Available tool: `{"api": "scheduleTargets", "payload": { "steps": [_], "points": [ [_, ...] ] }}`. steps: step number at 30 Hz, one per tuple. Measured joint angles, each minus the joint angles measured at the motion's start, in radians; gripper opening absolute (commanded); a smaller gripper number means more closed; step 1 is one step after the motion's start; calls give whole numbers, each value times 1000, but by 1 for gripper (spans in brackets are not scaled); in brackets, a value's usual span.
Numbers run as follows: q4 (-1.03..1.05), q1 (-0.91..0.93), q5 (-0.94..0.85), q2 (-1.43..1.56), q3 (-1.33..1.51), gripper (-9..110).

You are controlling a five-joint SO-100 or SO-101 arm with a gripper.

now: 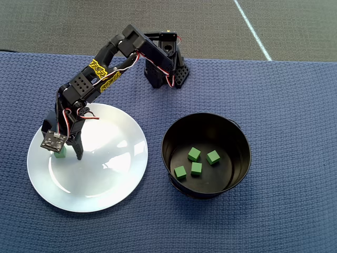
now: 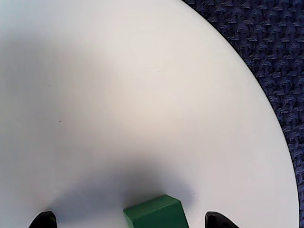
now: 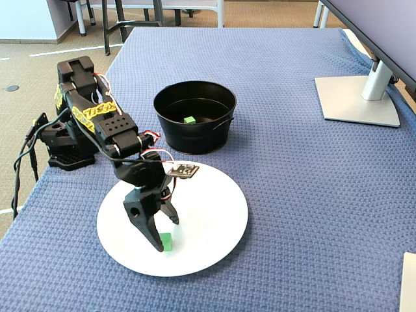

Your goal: Pick up the green cubes from the white plate and place them in the black recipient

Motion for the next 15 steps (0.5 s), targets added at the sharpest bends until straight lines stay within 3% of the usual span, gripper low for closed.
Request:
{"api": "scheduleTargets", "payload": {
  "steps": [9,15],
  "points": [
    [-48,0,0,2,28,1],
    [-98,0,0,2,60,0]
  ]
}}
